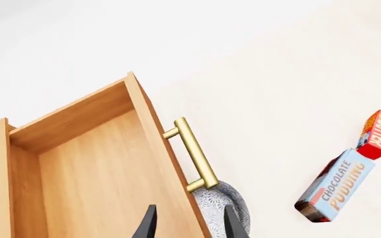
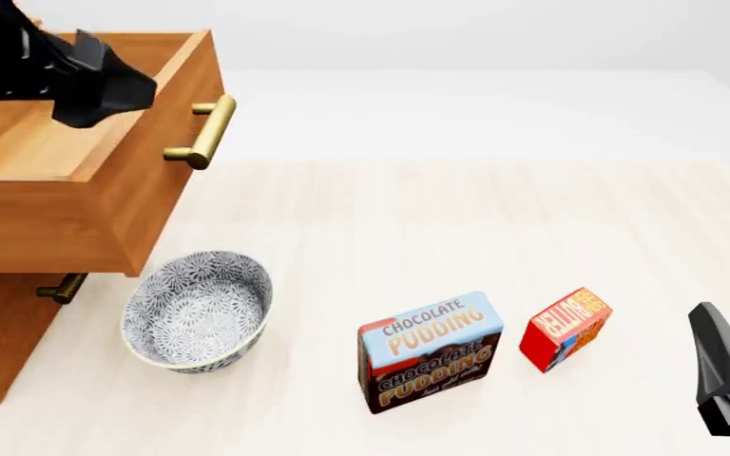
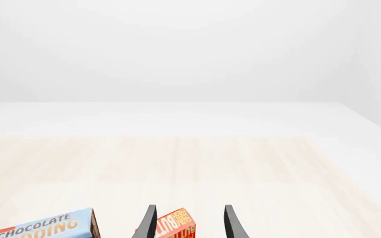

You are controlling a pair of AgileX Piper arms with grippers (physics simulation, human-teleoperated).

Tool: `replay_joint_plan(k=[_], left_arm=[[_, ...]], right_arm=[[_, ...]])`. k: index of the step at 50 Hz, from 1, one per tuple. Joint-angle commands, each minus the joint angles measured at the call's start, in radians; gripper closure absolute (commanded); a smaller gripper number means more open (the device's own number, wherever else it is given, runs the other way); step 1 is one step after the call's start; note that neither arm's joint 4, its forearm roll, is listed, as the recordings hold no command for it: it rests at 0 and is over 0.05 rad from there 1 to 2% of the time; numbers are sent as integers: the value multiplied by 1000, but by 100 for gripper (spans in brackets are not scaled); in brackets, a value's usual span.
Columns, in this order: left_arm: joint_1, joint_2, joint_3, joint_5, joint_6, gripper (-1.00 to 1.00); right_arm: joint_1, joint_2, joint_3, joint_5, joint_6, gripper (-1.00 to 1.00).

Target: Put the butter at the back in the top drawer of the cabinet and close it.

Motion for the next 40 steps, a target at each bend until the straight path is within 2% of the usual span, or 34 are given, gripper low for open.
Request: replay_joint_plan(k=[1, 9, 40], left_arm=[[-71, -17, -66, 21, 0, -100], [-134, 7, -97, 6, -3, -100], [-238, 141, -125, -53, 7, -100]], right_arm=[[0, 0, 0, 0, 0, -100], [0, 0, 0, 0, 0, -100], [0, 0, 0, 0, 0, -100]])
